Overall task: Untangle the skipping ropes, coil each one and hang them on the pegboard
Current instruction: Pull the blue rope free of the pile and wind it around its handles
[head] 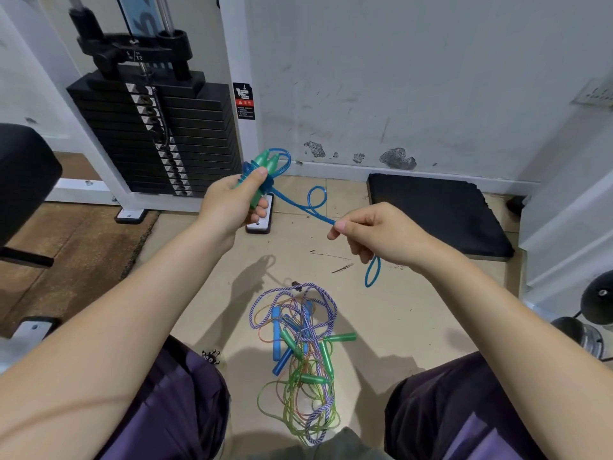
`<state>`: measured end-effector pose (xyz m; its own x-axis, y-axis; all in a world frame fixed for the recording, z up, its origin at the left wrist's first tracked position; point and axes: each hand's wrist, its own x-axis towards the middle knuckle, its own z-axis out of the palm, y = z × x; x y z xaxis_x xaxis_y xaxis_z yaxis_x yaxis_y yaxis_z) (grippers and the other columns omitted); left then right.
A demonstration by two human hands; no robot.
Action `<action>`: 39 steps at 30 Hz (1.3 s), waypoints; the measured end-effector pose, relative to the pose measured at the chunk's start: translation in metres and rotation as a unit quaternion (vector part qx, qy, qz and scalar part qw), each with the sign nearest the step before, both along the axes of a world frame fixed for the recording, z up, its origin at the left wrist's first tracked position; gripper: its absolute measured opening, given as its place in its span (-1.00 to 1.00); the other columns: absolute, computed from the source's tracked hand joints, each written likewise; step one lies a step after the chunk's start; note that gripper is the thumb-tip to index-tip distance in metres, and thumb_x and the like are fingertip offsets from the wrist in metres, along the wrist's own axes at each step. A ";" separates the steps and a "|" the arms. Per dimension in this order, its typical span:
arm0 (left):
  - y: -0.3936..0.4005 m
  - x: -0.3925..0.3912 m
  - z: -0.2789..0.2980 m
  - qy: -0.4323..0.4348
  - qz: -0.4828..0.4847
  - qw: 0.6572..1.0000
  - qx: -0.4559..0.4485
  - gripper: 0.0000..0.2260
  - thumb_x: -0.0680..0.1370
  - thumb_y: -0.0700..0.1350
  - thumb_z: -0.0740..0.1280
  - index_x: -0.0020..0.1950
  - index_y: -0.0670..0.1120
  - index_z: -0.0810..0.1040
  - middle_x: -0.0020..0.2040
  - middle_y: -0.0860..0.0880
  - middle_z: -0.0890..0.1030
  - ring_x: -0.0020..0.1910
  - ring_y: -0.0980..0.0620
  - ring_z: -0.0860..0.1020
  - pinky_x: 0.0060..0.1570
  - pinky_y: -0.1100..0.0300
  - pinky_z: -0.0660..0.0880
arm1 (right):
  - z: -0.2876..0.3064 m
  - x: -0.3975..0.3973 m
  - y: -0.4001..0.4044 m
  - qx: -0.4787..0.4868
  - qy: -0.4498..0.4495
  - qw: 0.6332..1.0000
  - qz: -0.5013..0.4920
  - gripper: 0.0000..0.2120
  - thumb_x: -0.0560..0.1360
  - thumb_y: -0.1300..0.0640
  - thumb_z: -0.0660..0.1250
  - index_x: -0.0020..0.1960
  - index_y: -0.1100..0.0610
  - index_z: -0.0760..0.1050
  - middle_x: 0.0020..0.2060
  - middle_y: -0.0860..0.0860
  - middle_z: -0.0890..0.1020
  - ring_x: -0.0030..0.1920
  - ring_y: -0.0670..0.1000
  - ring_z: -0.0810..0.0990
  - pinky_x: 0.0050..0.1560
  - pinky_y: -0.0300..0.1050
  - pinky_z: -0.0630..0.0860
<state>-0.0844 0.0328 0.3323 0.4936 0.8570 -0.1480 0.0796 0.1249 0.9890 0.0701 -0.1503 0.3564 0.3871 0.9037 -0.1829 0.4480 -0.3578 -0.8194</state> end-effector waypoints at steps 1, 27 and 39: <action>0.001 0.000 0.000 -0.009 0.001 1.000 -0.001 -0.79 0.60 0.05 0.35 -0.03 -0.09 0.57 -0.32 -0.08 0.56 -0.43 0.05 0.50 -0.41 0.27 0.46 | -0.002 0.001 0.000 -0.017 -0.003 1.000 0.000 -0.78 0.60 0.09 0.29 -0.06 0.13 0.68 -0.41 0.01 0.57 -0.43 -0.06 0.53 -0.23 -0.15 0.51; -0.045 0.013 0.000 -0.112 -0.121 0.986 -0.037 -0.85 0.59 -0.05 0.38 0.01 -0.13 0.61 -0.30 0.02 0.66 -0.41 0.09 0.58 -0.38 0.29 0.51 | -0.005 -0.018 0.012 0.036 0.117 0.992 0.012 -0.83 0.66 0.19 0.16 -0.06 0.18 0.47 -0.46 0.01 0.35 -0.54 -0.08 0.31 -0.42 -0.14 0.46; -0.013 0.000 0.009 -0.129 -0.066 0.988 -0.055 -0.79 0.63 -0.06 0.32 0.12 -0.19 0.59 -0.04 -0.14 0.69 -0.33 0.07 0.63 -0.34 0.30 0.54 | -0.021 -0.003 0.003 -0.076 -0.026 0.994 0.078 -0.72 0.47 0.04 0.48 0.10 0.15 0.56 -0.19 0.03 0.65 -0.13 -0.04 0.63 0.07 -0.10 0.53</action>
